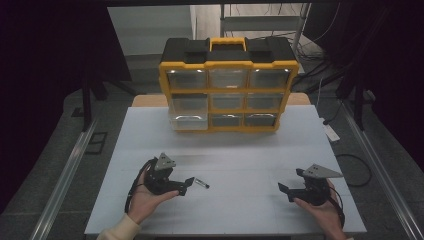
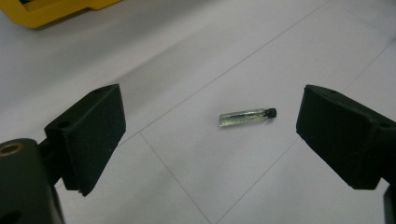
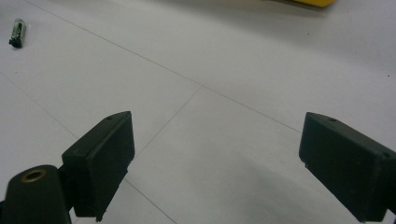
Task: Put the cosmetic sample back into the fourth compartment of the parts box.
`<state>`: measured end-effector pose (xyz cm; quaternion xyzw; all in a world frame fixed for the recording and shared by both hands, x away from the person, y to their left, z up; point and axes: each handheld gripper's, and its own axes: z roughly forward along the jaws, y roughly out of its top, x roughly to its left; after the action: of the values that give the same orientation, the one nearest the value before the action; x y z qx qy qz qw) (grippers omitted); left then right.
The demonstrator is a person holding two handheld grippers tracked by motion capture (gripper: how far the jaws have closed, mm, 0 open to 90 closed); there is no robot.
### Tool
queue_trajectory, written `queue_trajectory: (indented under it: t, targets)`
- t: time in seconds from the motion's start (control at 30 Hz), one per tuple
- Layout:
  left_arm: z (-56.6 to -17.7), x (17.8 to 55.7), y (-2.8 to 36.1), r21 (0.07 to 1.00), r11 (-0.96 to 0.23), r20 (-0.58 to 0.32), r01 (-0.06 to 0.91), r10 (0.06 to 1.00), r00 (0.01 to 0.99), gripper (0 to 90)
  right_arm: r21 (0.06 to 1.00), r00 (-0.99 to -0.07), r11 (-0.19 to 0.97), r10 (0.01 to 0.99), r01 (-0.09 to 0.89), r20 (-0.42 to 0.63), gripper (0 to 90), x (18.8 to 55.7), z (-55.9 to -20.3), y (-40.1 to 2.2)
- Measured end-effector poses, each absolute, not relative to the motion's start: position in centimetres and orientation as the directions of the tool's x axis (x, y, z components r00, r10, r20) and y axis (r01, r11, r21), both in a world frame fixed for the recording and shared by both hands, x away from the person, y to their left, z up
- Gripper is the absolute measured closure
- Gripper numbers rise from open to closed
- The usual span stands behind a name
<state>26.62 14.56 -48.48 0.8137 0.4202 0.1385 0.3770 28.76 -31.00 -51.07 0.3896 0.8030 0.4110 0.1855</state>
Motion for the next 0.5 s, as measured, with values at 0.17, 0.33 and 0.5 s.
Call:
queue_trajectory:
  t: [0.17, 0.33, 0.5]
  targets:
    - [-48.6, 26.8, 13.8, 0.726, -0.373, -0.09, 0.578, 0.781, 0.618, 8.3, 0.804, -0.628, 0.36, 0.778, 0.473, 0.021, 11.1, 28.8, -51.1, -31.0]
    - [-48.7, 27.0, 12.9, 0.719, -0.387, -0.09, 0.578, 0.772, 0.629, 7.6, 0.804, -0.628, 0.362, 0.778, 0.472, 0.019, 11.1, 28.8, -51.1, -31.0]
    - [-48.8, 27.3, 12.4, 0.713, -0.394, -0.086, 0.58, 0.772, 0.63, 7.0, 0.805, -0.629, 0.359, 0.777, 0.472, 0.023, 11.2, 28.8, -51.1, -31.0]
